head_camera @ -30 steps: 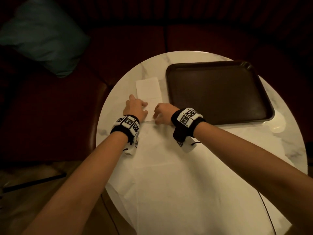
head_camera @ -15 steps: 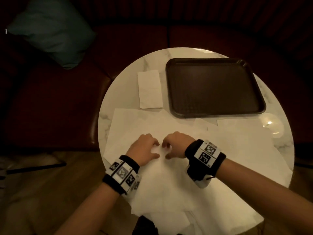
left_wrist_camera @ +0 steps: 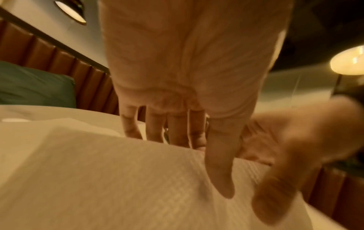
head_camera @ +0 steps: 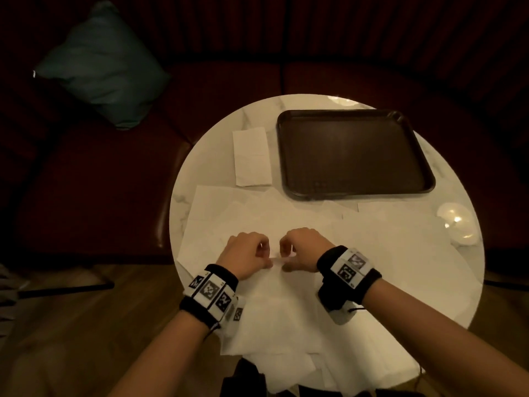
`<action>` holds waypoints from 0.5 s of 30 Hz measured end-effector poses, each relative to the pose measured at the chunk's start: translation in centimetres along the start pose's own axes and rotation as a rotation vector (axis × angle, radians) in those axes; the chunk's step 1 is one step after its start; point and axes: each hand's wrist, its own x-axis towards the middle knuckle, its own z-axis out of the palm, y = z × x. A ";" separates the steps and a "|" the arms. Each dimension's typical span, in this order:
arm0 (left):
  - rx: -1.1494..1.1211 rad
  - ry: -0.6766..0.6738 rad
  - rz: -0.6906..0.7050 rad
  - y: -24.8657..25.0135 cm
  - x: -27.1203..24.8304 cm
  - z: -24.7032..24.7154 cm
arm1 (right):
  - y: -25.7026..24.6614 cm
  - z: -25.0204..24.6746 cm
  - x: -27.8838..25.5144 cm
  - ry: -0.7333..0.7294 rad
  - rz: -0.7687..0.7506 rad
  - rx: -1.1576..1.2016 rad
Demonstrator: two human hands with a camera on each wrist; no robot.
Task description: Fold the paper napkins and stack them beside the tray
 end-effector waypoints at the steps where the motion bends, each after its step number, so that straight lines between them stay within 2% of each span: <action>1: -0.104 -0.023 0.012 0.2 -0.5 -0.7 | 0.5 -0.5 -0.5 -0.029 0.000 0.090; 4: -0.316 -0.038 0.092 1.2 -1.7 -3.2 | 2.6 -1.8 -2.2 -0.066 0.016 0.364; 7: -0.513 0.083 0.105 1.7 -2.0 -5.4 | 4.2 -2.4 -4.1 -0.020 0.048 0.714; 11: -0.671 0.228 0.035 1.0 -1.5 -7.0 | 5.2 -1.3 -4.2 -0.023 0.147 0.827; 13: -0.748 0.288 -0.001 0.4 -1.3 -7.1 | 5.7 -0.7 -3.8 0.029 0.187 0.912; 15: -0.858 0.352 -0.056 -0.5 -1.1 -7.1 | 5.8 -0.8 -3.6 0.114 0.158 1.041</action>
